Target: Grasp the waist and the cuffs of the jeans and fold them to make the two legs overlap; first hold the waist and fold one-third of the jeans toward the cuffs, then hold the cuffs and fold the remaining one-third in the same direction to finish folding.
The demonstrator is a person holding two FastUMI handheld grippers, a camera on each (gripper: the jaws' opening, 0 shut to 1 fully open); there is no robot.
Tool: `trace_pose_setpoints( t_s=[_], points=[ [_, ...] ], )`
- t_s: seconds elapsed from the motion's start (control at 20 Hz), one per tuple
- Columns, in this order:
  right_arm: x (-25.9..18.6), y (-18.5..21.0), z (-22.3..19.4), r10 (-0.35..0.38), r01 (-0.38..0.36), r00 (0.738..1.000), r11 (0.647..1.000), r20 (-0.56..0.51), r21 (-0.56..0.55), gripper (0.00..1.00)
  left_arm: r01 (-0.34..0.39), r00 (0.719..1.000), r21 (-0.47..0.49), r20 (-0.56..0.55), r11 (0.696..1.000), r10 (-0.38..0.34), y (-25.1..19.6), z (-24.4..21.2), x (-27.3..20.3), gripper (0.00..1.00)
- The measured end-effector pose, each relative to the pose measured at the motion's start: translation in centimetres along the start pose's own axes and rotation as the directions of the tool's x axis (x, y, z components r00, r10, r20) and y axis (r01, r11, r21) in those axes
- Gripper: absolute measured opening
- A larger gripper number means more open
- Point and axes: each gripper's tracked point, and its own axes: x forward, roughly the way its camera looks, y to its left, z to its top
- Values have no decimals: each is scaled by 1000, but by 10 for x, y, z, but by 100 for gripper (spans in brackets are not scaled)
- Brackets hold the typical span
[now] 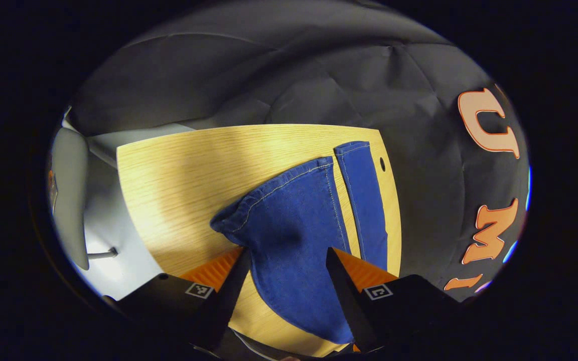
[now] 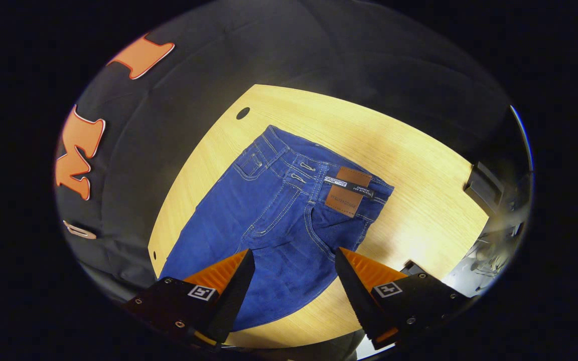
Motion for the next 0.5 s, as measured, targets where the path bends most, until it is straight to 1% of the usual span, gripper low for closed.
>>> trace_pose_setpoints(
  t_s=[0.1, 0.15, 0.2, 0.25, 0.3, 0.35, 0.4, 0.45, 0.5],
  points=[
    [4, 4, 1, 2, -2, 1000, 1000, -10, -3, 98, -21, 1000, 15, -2, 1000, 21, -1, 7, 8, 85],
    [5, 5, 1, 1, -1, 1000, 1000, -11, -6, 98, -29, 1000, 27, -3, 999, 29, -4, 10, 12, 74],
    [7, 8, 2, 6, -6, 1000, 1000, -12, -11, 98, -41, 999, 50, -11, 998, 42, -6, 12, 17, 72],
    [7, 9, 3, 5, -5, 1000, 1000, -13, -17, 98, -88, 996, 74, -13, 993, 89, -3, 11, 23, 72],
    [9, 10, 4, 4, -4, 1000, 1000, -12, -21, 98, -144, 989, 91, -14, 985, 146, 1, 13, 28, 67],
    [10, 8, 4, -3, 3, 1000, 1000, -15, -22, 98, -158, 987, 102, -12, 982, 160, 1, 11, 35, 34],
    [13, 8, 5, -8, 8, 1000, 1000, -16, -18, 98, -151, 988, 110, -13, 982, 153, -6, 12, 34, 24],
    [14, 5, 5, -14, 14, 1000, 1000, -19, -15, 98, -151, 988, 125, -15, 981, 154, -8, 12, 40, 19],
    [15, 2, 6, -22, 22, 1000, 1000, -15, -10, 98, -187, 982, 128, -3, 974, 189, -1, 16, 42, 19]
  ],
)
